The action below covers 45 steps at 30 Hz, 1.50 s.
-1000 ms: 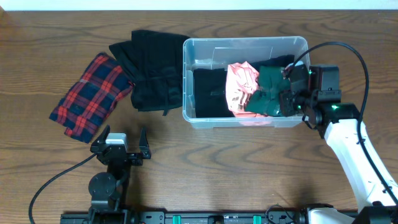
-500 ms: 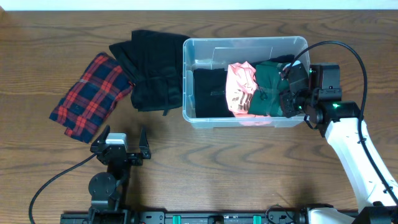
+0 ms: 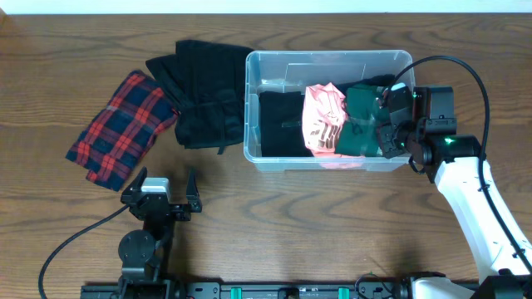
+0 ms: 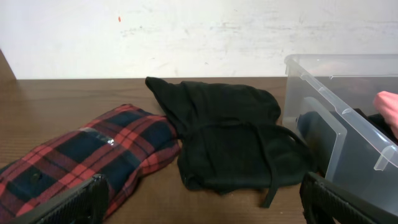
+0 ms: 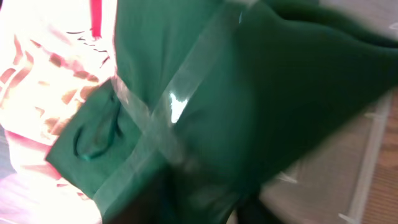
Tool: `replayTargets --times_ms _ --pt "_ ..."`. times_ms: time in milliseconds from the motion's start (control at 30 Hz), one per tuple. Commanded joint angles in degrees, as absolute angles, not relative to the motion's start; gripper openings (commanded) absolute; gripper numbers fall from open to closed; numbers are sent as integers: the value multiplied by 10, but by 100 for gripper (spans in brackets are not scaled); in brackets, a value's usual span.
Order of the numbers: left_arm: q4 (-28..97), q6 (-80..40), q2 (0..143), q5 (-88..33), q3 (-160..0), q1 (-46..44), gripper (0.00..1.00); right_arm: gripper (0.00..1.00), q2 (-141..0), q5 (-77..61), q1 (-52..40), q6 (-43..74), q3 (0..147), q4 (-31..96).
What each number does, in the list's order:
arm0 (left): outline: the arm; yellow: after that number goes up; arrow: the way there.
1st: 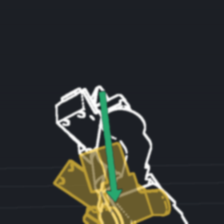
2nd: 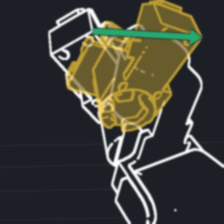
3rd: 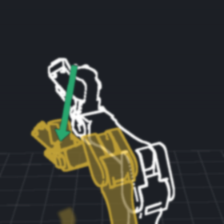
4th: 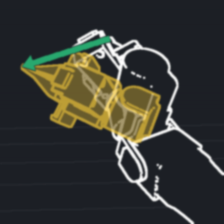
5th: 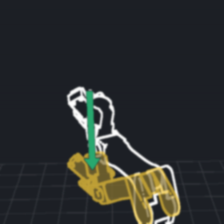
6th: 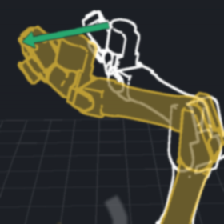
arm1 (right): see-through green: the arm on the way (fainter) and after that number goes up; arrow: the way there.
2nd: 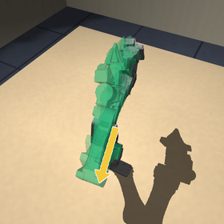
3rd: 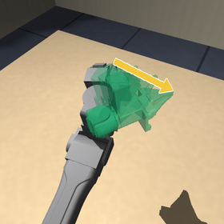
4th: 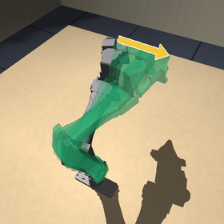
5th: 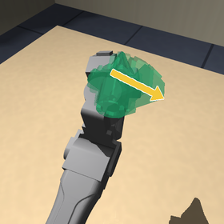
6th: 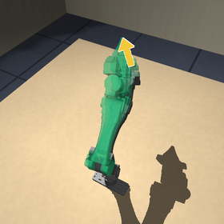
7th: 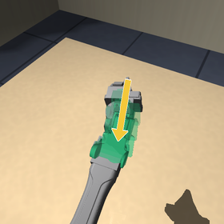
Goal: Pack container
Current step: 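Lower the green garment into the container's right side and release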
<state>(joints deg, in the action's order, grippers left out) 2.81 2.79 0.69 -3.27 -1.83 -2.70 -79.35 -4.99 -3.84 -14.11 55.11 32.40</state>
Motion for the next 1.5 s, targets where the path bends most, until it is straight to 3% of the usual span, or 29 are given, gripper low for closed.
replayTargets --times_ms 0,67,133,333,400,467,533,600,900,1233,1467 --pt "37 23 7 -35 -3 -29 98 73 -795 -38 -44 -144 564 323" --pt "37 23 7 -35 -3 -29 98 83 -795 -37 -44 -144 565 312" --pt "37 23 7 -35 -3 -29 98 99 -795 -34 -44 -144 566 295" --pt "37 23 7 -35 -3 -29 98 98 -794 -40 -47 -123 627 314" --pt "37 23 7 -35 -3 -29 98 92 -794 -45 -51 -123 642 326" --pt "37 23 7 -35 -3 -29 98 77 -794 -44 -52 -123 646 328" --pt "37 23 7 -35 -3 -29 98 44 -796 -45 -52 -123 645 324" --pt "37 23 7 -35 -3 -29 98 2 -800 -45 -52 -121 645 315" --pt "37 23 7 -35 -3 -29 98 1 -879 -37 -52 -101 645 265" --pt "37 23 7 -35 -3 -29 98 1 -1043 -38 -53 -81 644 304" --pt "37 23 7 -35 -3 -29 98 1 -1018 -70 -53 -81 659 323"
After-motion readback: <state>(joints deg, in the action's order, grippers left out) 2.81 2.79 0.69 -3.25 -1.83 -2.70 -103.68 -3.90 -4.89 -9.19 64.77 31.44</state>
